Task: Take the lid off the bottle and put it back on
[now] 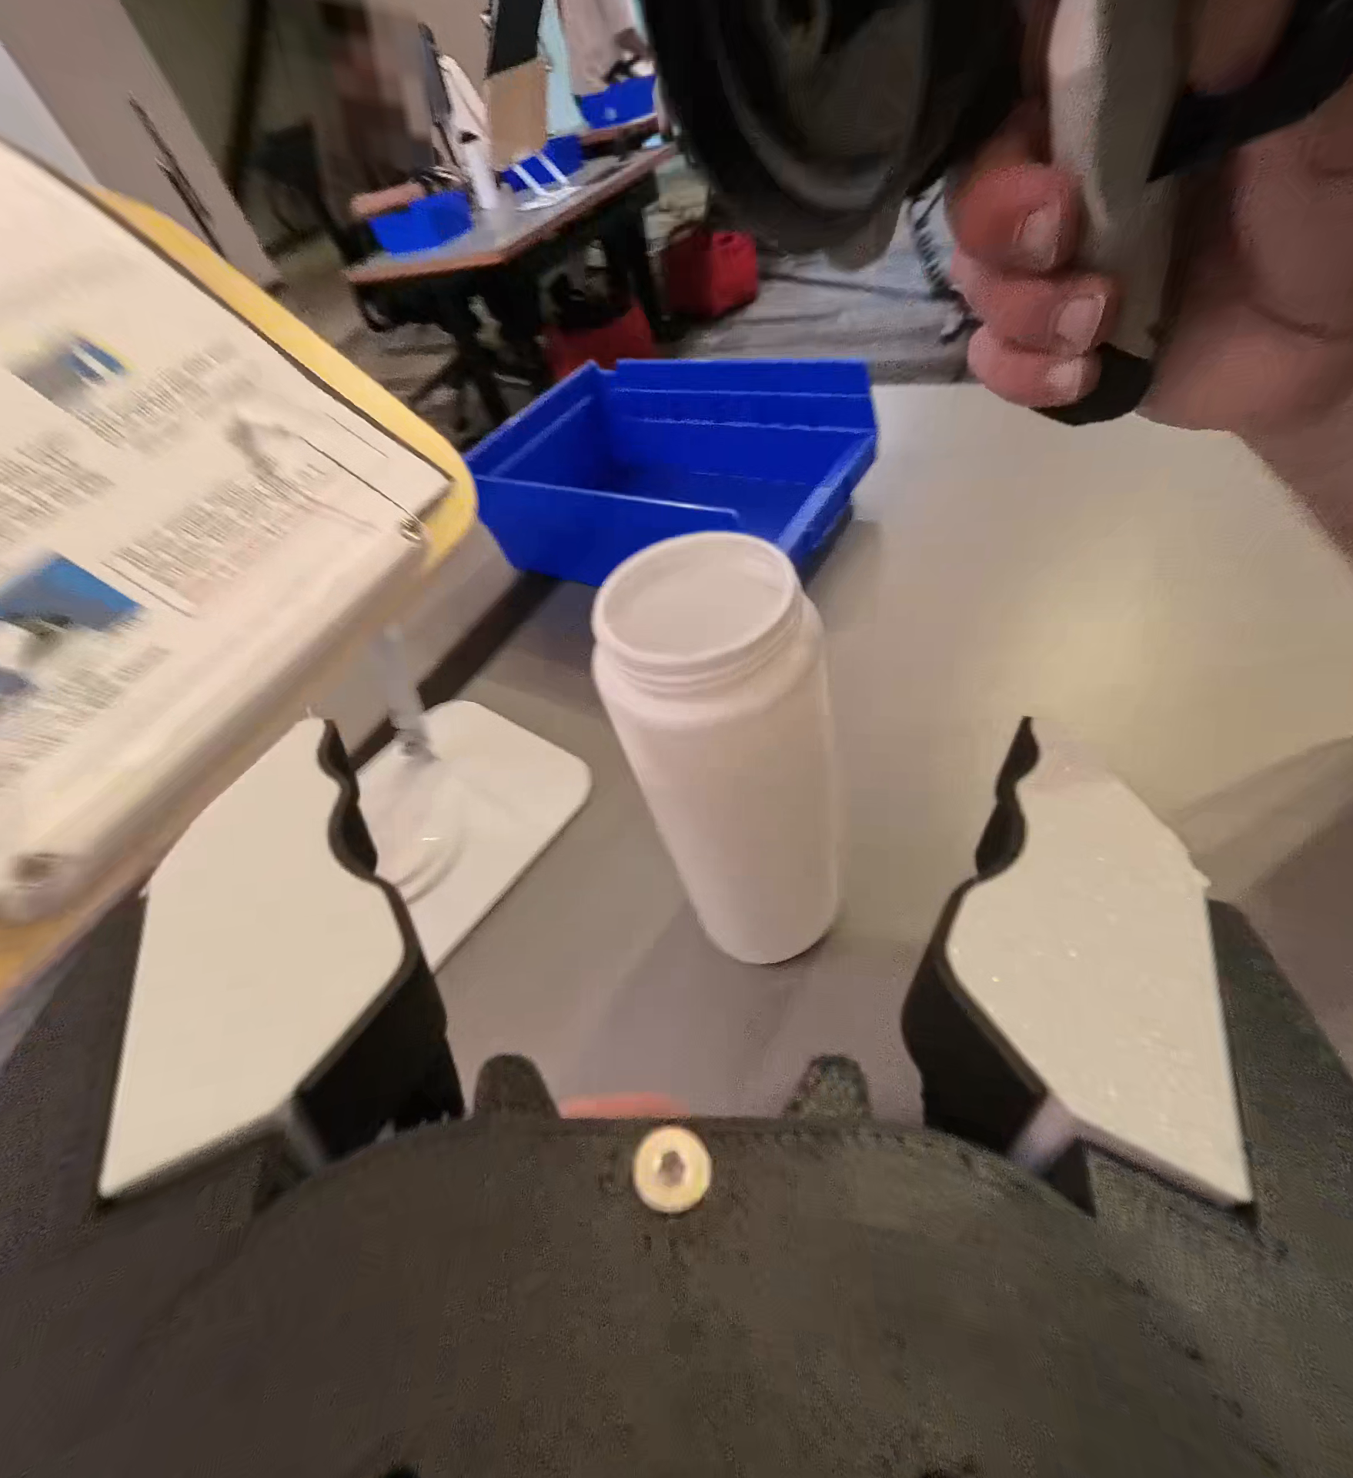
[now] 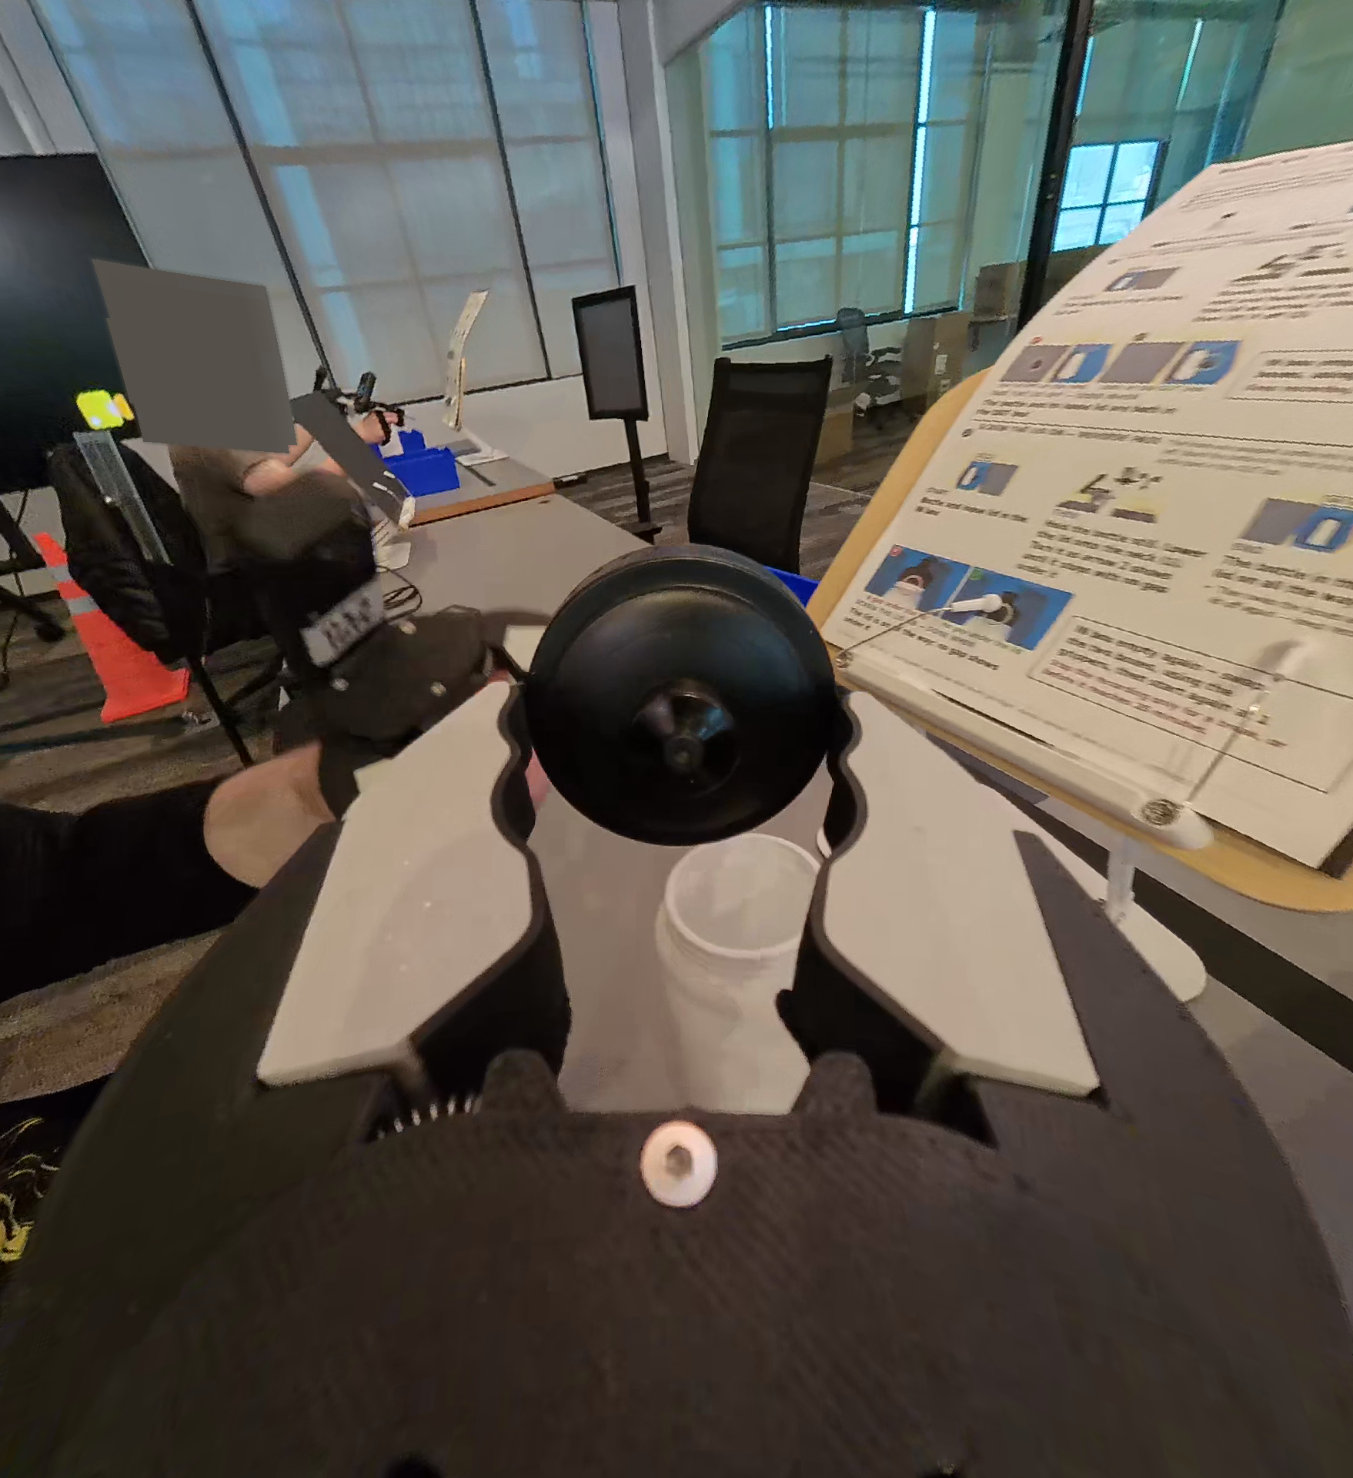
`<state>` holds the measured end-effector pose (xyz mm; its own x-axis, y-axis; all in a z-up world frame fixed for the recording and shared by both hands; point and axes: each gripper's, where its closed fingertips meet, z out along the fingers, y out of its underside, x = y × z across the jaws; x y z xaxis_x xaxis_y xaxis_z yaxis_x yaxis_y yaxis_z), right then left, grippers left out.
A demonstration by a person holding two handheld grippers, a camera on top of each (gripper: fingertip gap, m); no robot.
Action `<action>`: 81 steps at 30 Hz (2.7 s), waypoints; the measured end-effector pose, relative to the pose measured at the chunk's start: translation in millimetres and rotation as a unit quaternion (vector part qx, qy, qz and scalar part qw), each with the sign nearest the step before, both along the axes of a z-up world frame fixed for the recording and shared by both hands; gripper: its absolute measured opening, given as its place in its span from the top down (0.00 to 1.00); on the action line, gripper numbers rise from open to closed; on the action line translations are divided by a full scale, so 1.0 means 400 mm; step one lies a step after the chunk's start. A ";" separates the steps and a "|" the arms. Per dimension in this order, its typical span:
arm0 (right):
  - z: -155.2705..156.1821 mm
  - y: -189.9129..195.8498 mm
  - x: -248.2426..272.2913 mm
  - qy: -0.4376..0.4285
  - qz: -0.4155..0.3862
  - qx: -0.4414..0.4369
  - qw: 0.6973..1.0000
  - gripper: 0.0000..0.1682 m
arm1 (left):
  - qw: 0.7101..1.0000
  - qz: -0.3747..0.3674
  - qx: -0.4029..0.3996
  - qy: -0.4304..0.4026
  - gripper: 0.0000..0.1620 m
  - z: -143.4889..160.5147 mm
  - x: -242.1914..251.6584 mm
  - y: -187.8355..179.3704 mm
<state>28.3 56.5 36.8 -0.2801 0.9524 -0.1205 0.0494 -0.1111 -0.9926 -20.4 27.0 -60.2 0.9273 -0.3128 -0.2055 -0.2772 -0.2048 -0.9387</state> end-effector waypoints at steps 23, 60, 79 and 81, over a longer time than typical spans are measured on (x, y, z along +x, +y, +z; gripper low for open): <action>-0.086 0.081 -0.017 -0.018 -0.002 -0.031 0.999 0.57 | 0.989 -0.124 0.017 -0.083 0.41 -0.210 0.087 0.153; -0.275 0.045 -0.068 -0.511 0.259 0.363 0.735 0.57 | 0.981 -0.167 0.021 -0.097 0.45 -0.211 0.093 0.175; -0.281 0.041 -0.062 -0.564 0.164 0.335 0.737 0.57 | 0.979 -0.175 0.017 -0.099 0.46 -0.213 0.096 0.171; -0.281 0.041 -0.061 -0.570 0.139 0.311 0.748 0.57 | 0.979 -0.175 0.017 -0.101 0.46 -0.213 0.096 0.171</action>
